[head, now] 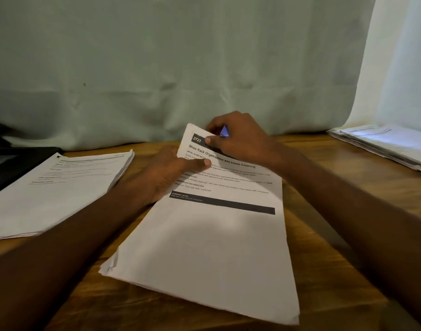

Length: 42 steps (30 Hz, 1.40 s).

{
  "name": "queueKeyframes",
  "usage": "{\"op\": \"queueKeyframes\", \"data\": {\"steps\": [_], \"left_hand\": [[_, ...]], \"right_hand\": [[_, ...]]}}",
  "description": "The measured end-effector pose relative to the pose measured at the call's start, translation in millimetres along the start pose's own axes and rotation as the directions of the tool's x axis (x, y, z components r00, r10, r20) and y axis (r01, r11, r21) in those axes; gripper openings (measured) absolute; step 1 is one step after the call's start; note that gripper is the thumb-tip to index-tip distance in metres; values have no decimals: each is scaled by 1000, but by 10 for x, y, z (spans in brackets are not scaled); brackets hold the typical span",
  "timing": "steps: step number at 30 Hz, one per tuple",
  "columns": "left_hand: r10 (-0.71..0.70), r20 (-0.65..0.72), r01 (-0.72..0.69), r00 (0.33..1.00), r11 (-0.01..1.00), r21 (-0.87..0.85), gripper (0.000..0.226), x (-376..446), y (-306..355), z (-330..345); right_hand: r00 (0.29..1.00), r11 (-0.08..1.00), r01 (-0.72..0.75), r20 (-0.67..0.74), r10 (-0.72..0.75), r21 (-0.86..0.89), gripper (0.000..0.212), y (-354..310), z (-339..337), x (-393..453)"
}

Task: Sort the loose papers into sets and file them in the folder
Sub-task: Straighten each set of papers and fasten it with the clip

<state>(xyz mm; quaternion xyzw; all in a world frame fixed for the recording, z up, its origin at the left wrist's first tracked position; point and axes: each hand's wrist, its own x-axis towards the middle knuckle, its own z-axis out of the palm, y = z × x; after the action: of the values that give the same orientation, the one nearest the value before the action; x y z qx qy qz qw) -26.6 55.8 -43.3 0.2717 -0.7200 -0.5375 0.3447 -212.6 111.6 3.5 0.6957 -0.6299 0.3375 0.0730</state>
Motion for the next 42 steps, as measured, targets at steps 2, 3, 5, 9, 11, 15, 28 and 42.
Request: {"op": "queueKeyframes", "data": {"steps": [2, 3, 5, 9, 11, 15, 28, 42], "left_hand": [[-9, 10, 9, 1000, 1000, 14, 40, 4, -9, 3], [-14, 14, 14, 1000, 1000, 18, 40, 3, -13, 6], [-18, 21, 17, 1000, 999, 32, 37, -16, 3, 21], [-39, 20, 38, 999, 999, 17, 25, -48, 82, 48], [-38, -65, 39, 997, 999, 14, 22, -46, 108, 48], [-25, -241, 37, 970, 998, 44, 11, -10, 152, 14], [-32, -295, 38, 955, 999, 18, 16, 12, 121, -31], [-59, -229, 72, 971, 996, 47, 19, -57, 150, -69]], "right_hand": [[1000, 1000, -13, 23, 13, 3, 20, 3, 71, -3], [1000, 1000, -18, 24, 18, 17, 20, 8, 91, -4], [1000, 999, -17, 13, 17, 43, 20, 14, 93, -10], [1000, 997, -6, 16, 4, 82, 17, 34, 53, -26], [999, 995, 16, 43, -20, 97, 15, 40, 55, -41], [995, 994, 14, 93, -24, 107, 19, 58, 78, -54], [994, 994, 25, 103, -36, 110, 20, 44, 130, -50], [996, 995, 9, 93, -18, 97, 25, 16, 140, -89]]}}
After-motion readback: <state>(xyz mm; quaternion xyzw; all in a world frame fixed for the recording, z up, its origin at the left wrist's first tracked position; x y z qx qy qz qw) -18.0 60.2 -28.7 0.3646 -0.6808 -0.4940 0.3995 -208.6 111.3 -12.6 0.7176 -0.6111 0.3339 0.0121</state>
